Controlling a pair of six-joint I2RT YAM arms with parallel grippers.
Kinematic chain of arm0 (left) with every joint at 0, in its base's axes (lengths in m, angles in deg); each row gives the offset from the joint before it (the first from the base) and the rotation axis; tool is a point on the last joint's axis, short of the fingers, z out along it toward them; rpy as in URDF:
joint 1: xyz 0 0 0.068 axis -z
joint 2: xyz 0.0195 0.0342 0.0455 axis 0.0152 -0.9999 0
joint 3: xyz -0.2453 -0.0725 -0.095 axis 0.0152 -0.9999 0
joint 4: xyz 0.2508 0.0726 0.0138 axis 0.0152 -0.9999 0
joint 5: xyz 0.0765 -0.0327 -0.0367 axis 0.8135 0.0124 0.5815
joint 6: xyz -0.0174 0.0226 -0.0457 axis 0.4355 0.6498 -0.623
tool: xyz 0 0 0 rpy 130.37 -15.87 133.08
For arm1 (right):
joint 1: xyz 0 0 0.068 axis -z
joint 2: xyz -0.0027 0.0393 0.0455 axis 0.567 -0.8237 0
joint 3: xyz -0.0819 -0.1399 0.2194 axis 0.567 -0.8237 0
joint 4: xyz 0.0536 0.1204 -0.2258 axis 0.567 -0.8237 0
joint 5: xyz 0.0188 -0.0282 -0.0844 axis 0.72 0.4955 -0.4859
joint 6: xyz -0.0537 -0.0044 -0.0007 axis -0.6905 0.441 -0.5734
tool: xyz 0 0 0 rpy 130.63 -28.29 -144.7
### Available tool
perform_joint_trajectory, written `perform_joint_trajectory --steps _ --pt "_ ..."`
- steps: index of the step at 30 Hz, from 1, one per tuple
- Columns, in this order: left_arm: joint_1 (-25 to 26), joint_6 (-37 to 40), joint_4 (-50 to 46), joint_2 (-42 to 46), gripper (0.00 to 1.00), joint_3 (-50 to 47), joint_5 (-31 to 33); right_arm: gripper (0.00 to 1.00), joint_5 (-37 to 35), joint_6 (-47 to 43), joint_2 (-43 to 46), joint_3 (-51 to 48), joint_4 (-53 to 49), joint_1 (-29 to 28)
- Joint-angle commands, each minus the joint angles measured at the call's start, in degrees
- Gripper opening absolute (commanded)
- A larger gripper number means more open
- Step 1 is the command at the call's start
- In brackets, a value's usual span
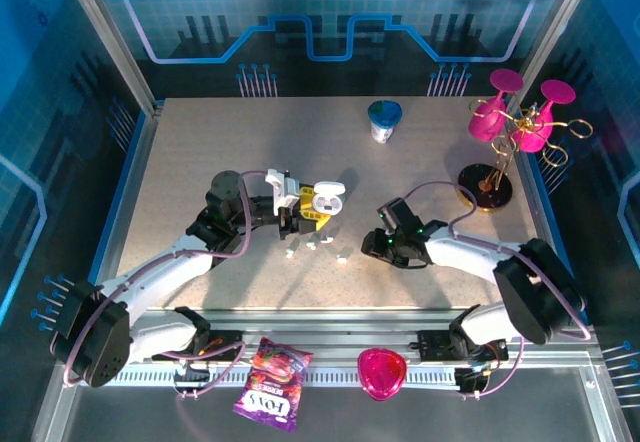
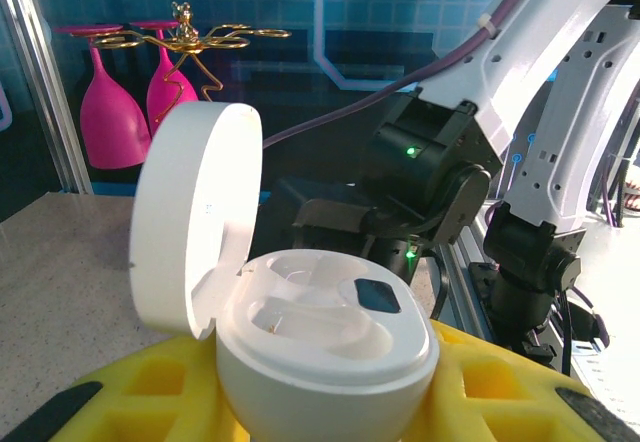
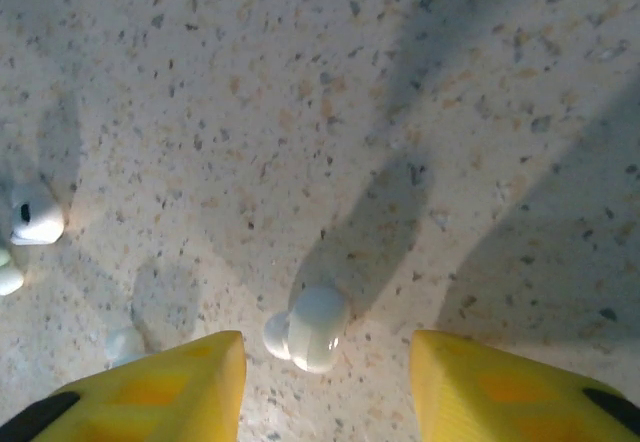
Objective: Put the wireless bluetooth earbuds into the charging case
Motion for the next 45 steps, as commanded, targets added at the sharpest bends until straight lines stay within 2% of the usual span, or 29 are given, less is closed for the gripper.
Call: perform_joint_trajectory --steps 1,8,27,36,45 --pt "-0.4 0.4 0.3 1.2 0.32 1.0 -2.0 0.37 -1.7 2.9 -2.8 4.0 -5.7 0.0" --pt "-0.4 0.4 0.1 1.4 0.32 0.9 -1.9 0.28 -1.5 3.3 -5.6 6.2 -6.6 0.0" --pt "-0.4 0.8 -0.1 0.6 0.32 1.2 -1.7 0.12 -1.5 1.4 -7.5 8.0 -8.5 0.1" --pt "-0.4 3.0 -0.4 -2.5 0.32 0.2 1.5 0.12 -10.4 -4.8 -1.8 13.0 -19.6 0.0" --pt "-0.4 1.3 4.2 -10.6 0.32 1.0 2.3 0.13 -20.0 -10.8 4.6 26.7 -33.9 -2.3"
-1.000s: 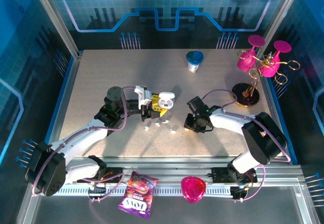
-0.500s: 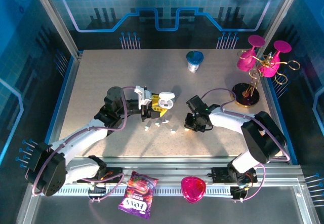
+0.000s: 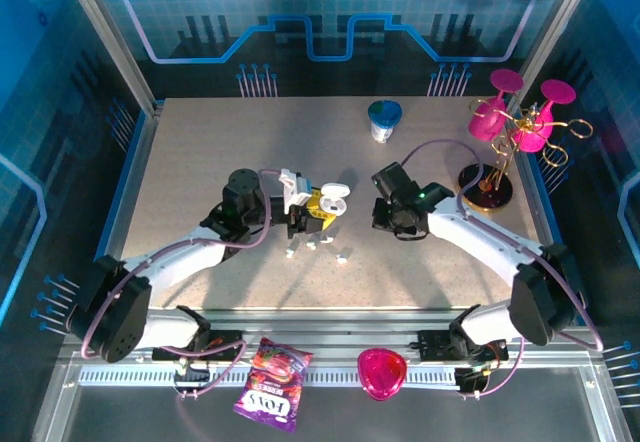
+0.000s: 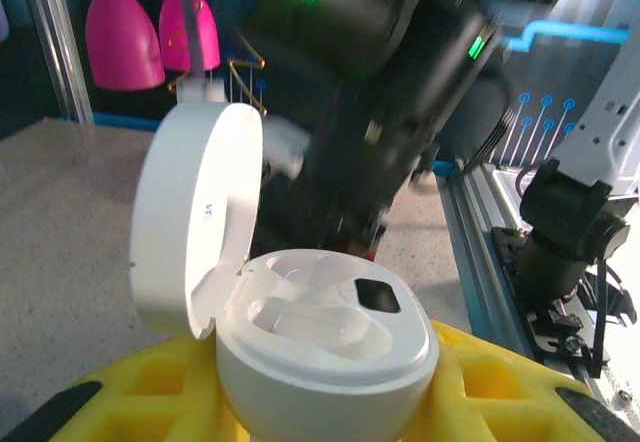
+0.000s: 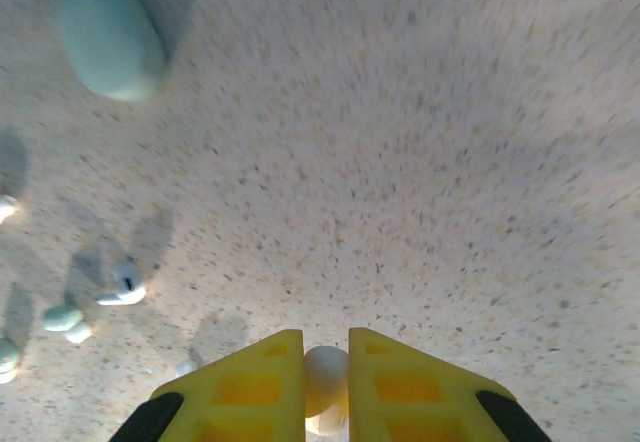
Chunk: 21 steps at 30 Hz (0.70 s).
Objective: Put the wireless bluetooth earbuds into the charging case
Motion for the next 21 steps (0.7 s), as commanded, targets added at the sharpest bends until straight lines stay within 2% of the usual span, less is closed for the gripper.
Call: perform_joint_trajectory --steps 1,10,21 --pt "-0.4 -0.2 3.8 -2.1 0.32 1.1 0.3 0.13 -6.2 -3.3 2.3 5.5 -8.8 -2.4" --pt "-0.4 -1.3 3.9 -6.0 0.32 2.3 1.0 0.12 -9.6 -6.2 2.8 17.5 -12.5 -9.4" --pt "-0.5 -3.4 2.4 -7.9 0.31 4.2 1.2 0.12 -11.5 -9.6 -1.1 25.1 -12.7 -15.3"
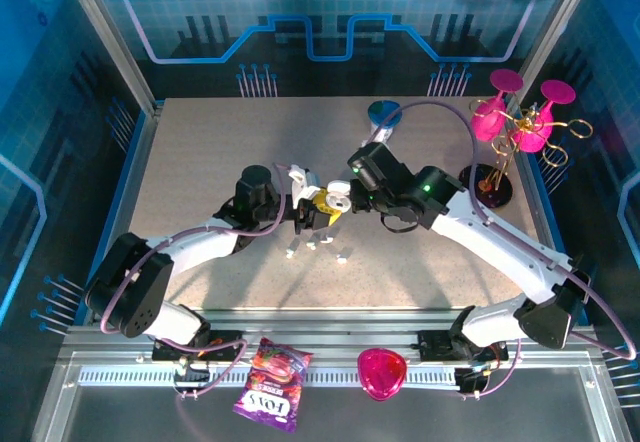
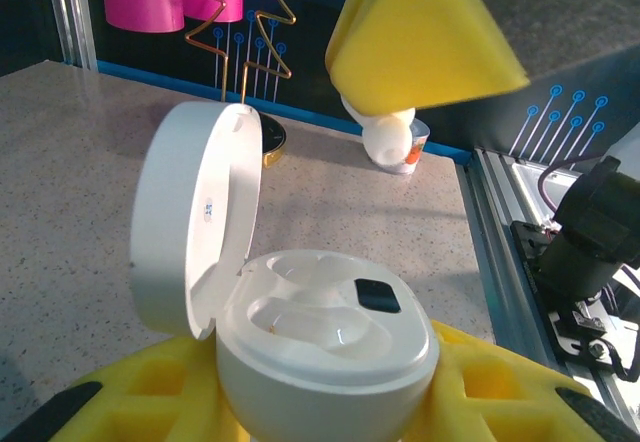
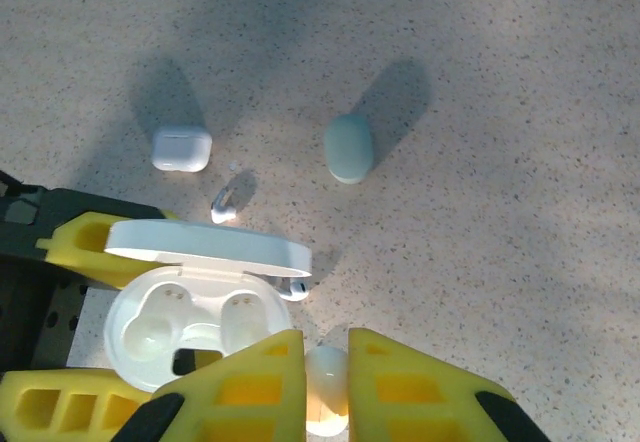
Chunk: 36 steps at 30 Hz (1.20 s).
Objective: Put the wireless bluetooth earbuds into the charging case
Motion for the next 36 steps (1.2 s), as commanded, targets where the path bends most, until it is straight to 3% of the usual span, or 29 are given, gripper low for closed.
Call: perform_joint_trajectory --steps 1,36 --pt "-0.5 -0.7 0.5 -0.3 0.31 1.7 -0.3 0.12 -2.2 -2.0 -1.5 2.4 -1.5 -1.3" --pt "-0.5 -2.7 0.7 1.3 0.31 1.7 -0.5 0.11 -1.0 -3.8 -5.8 0.6 1.1 -2.1"
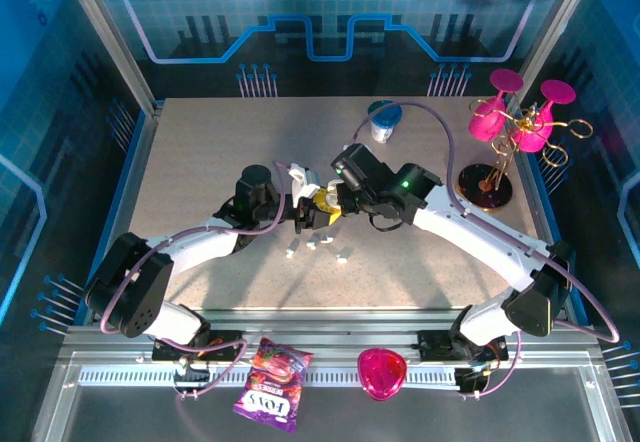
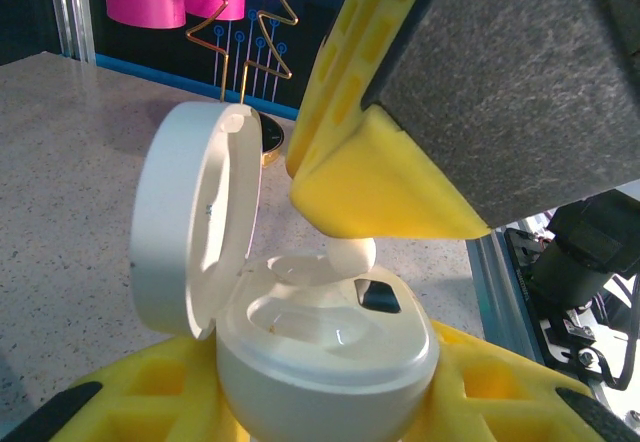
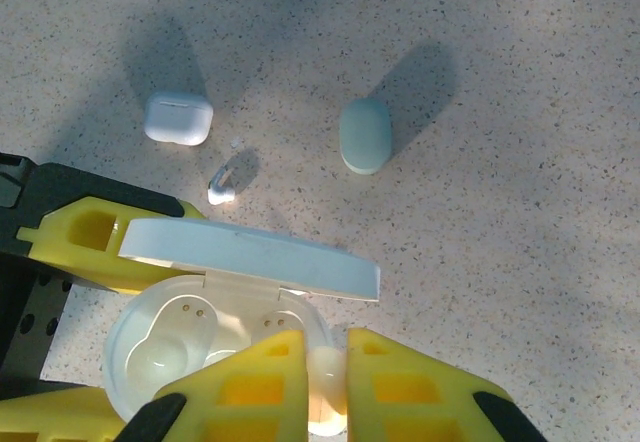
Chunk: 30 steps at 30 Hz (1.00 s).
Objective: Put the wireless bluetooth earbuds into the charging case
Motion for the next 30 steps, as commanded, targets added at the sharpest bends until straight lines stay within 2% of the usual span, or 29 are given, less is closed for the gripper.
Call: perform_joint_trajectory --steps 1,9,14,19,23,30 --pt "-0.5 -0.8 0.7 1.4 0.31 1.6 -0.5 0.11 -1.4 -0.7 -0.9 -0.6 0.7 -1.0" --pt "-0.5 -1.0 0.6 1.5 0.31 1.9 -0.1 0.12 -1.3 -2.3 -1.7 -0.3 0.6 -1.5" --pt "-0.5 -1.3 1.0 1.0 0.31 2.2 -0.3 0.17 -0.3 -2.7 -1.8 0.3 0.9 -1.9" --pt "-0.5 -1.4 1.1 0.8 0.31 2.2 -0.3 0.28 0.1 -2.5 -0.7 0.2 1.2 -2.0" --pt "-0.5 -1.3 1.1 0.8 0.31 2.0 -0.2 0.33 1.1 -2.3 1.0 -0.7 2.4 -1.7" --pt "-0.7 -0.3 1.9 1.1 0.32 1.2 0.4 0.55 4.0 -3.3 7.6 -6.0 8.8 -1.4"
